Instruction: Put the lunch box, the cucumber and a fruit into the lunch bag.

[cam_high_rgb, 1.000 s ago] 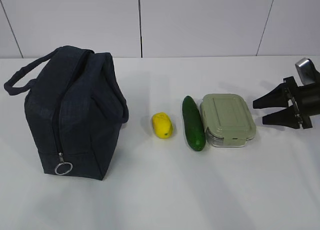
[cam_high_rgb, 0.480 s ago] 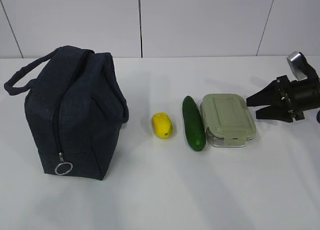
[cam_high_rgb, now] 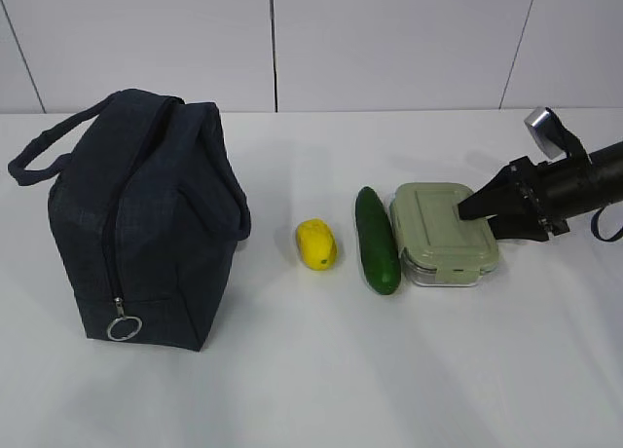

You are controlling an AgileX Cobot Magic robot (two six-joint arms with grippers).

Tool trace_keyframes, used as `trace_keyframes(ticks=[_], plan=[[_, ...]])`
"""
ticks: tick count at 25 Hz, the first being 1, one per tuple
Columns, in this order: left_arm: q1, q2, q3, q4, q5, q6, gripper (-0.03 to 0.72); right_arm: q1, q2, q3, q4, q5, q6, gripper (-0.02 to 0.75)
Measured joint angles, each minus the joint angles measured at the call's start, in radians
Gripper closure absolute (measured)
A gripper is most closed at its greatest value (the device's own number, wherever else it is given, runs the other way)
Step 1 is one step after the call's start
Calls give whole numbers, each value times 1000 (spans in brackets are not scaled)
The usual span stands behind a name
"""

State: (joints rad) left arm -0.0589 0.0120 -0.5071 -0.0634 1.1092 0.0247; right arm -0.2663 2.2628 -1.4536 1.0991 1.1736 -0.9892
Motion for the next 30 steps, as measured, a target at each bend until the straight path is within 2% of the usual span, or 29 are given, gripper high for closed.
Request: trace_keyframes(ticks=[7,18,30], plan=[[0,0,0,0,0,0,450,4,14,-9,-42,0,31,232],[0,0,0,0,0,0,450,45,14,-9,-54,2,42,231],[0,0,0,0,0,0,449,44,14,-9,-65,11,96,231]])
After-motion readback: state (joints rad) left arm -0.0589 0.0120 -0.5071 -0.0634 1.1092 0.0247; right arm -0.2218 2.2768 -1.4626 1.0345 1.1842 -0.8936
